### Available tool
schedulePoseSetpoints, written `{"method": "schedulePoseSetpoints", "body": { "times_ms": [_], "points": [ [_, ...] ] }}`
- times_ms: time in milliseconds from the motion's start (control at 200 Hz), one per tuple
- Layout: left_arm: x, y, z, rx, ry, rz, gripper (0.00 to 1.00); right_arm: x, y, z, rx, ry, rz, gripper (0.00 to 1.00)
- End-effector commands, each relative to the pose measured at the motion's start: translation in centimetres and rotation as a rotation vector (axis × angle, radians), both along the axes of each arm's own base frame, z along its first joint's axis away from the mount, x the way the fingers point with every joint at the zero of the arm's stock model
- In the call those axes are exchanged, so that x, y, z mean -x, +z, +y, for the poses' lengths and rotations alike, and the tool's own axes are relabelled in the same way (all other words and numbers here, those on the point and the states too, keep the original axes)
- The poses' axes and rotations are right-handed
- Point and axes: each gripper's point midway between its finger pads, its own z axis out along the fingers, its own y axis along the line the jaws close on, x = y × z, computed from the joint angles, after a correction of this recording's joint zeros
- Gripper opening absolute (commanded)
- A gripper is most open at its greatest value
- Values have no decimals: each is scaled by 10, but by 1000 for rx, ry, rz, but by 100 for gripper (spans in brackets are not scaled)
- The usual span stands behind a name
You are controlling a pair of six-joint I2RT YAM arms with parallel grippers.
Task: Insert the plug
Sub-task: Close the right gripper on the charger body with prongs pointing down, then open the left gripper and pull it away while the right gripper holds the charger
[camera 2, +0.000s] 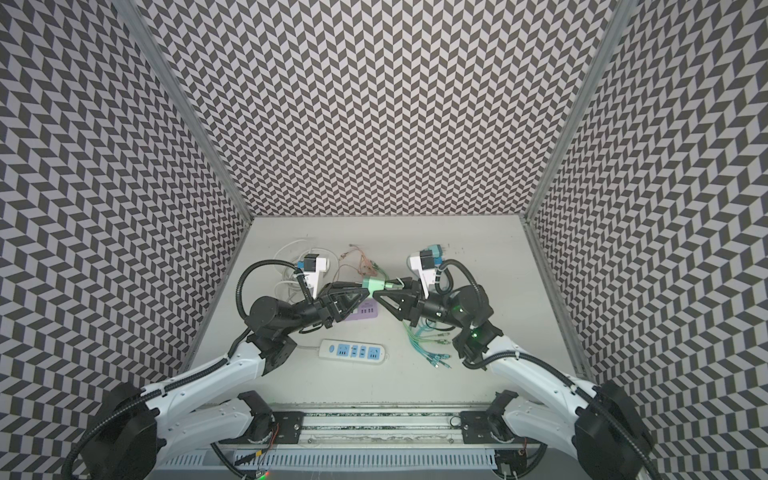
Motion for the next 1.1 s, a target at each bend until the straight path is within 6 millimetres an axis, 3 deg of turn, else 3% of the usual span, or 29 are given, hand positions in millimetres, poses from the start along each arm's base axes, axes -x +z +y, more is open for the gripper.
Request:
{"method": "schedulePoseSetpoints", "body": {
  "times_ms": [0, 370, 526, 821, 1096],
  "points": [
    [5, 6, -5, -14, -15, -17, 0, 4, 36, -5, -83, -4, -88, 37],
    [-1, 4, -7, -42, 14, -17, 2, 3, 33, -4, -61, -11, -88, 21],
    [-6, 2, -6, -71, 50, -13, 12, 0, 32, -5, -53, -33, -82, 18],
    [-9, 2, 10, -106, 116, -20, 47, -8, 27, -8, -6, -96, -81, 15],
    [-6, -10, 32, -148, 180, 6, 60, -23, 11, -4, 140, -156, -90, 14]
  ]
}}
